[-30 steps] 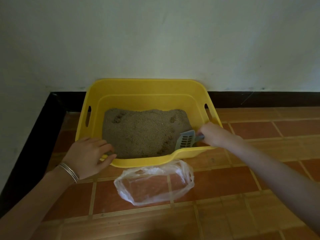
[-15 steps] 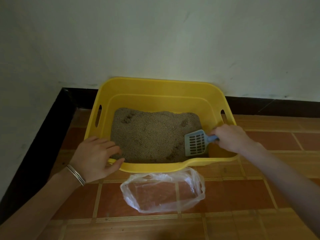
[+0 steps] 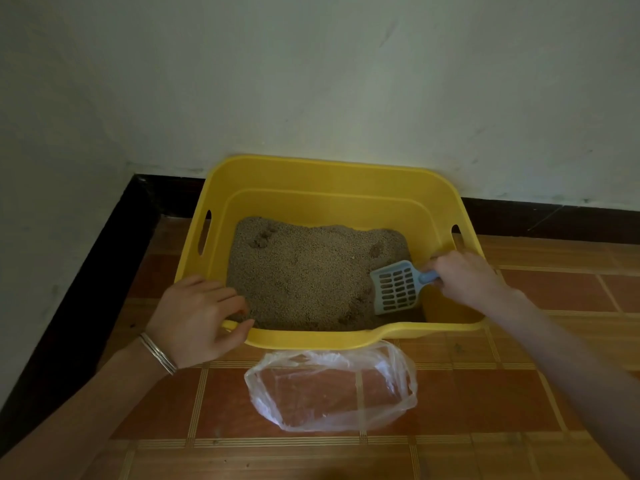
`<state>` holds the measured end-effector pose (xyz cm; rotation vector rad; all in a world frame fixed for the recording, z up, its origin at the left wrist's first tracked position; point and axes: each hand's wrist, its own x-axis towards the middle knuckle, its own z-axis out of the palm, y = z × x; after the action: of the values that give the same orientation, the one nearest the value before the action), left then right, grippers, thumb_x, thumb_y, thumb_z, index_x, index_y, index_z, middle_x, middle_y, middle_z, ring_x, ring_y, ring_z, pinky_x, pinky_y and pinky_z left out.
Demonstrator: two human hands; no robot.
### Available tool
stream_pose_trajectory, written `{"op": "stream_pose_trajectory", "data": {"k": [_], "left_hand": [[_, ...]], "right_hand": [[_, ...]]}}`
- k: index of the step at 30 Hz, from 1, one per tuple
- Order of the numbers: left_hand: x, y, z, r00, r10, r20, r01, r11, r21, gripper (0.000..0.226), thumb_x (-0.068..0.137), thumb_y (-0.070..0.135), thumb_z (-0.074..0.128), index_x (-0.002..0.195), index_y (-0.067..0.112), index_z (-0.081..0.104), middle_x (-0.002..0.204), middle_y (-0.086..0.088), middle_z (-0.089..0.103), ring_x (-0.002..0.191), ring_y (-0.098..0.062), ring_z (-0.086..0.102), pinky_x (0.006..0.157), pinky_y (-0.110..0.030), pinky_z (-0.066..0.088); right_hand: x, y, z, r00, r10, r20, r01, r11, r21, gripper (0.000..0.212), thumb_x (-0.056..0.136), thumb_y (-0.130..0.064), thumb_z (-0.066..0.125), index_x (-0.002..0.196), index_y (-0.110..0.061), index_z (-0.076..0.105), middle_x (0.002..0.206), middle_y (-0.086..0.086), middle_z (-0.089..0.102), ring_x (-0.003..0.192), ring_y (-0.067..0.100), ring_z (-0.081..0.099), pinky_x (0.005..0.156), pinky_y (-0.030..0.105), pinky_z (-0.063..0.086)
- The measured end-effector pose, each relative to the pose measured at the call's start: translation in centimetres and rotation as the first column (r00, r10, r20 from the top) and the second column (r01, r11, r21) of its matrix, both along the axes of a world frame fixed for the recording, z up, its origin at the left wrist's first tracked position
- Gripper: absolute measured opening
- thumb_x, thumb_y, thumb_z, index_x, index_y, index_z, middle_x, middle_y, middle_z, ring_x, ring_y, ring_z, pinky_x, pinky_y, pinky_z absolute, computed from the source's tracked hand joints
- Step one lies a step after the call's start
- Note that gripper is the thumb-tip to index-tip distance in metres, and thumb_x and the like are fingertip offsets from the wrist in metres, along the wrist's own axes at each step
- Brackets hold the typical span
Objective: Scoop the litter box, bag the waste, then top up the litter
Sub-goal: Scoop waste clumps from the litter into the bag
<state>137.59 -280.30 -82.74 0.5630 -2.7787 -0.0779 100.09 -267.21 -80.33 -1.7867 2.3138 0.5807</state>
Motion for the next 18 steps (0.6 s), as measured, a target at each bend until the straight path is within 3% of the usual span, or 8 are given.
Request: {"op": "stream_pose_trajectory", "data": {"k": [5,10,18], "left_hand": [[-0.1,0.1,0.0,1.000,-0.003,-0.025,0.003,1.000,0.006,0.025,0.080,0.041,0.051,0.067,0.024,0.064,0.061,0.011,0.059,0.055,-0.014,0.058,0.053,-0.026,0.042],[-0.2,0.2,0.0,0.999,0.013,-0.034,-0.012,1.000,0.017,0.025,0.079,0.041,0.051,0.065,0.026,0.064,0.057,0.012,0.057,0.051,-0.012,0.056,0.052,-0.025,0.041],[-0.3,0.3,0.1,0.999,0.025,-0.049,-0.023,0.999,0.036,0.023,0.078,0.040,0.052,0.065,0.027,0.066,0.057,0.013,0.058,0.052,-0.010,0.056,0.053,-0.023,0.038]], "right_hand": [[-0.2,-1.0,-0.4,1.000,0.005,0.023,-0.006,1.000,0.008,0.028,0.087,-0.012,0.056,0.109,-0.028,0.063,0.099,-0.002,0.064,0.087,0.016,0.060,0.079,0.032,0.051],[0.4,-1.7,-1.8,0.957,-0.071,0.281,0.072,0.997,0.006,0.033,0.085,-0.005,0.059,0.112,-0.022,0.064,0.109,-0.002,0.065,0.093,0.012,0.059,0.084,0.028,0.049],[0.6,-3.3,-3.3,0.889,-0.086,0.450,0.065,0.996,0.061,0.034,0.079,-0.007,0.068,0.110,-0.020,0.066,0.111,-0.004,0.064,0.100,0.009,0.058,0.090,0.026,0.046]]}}
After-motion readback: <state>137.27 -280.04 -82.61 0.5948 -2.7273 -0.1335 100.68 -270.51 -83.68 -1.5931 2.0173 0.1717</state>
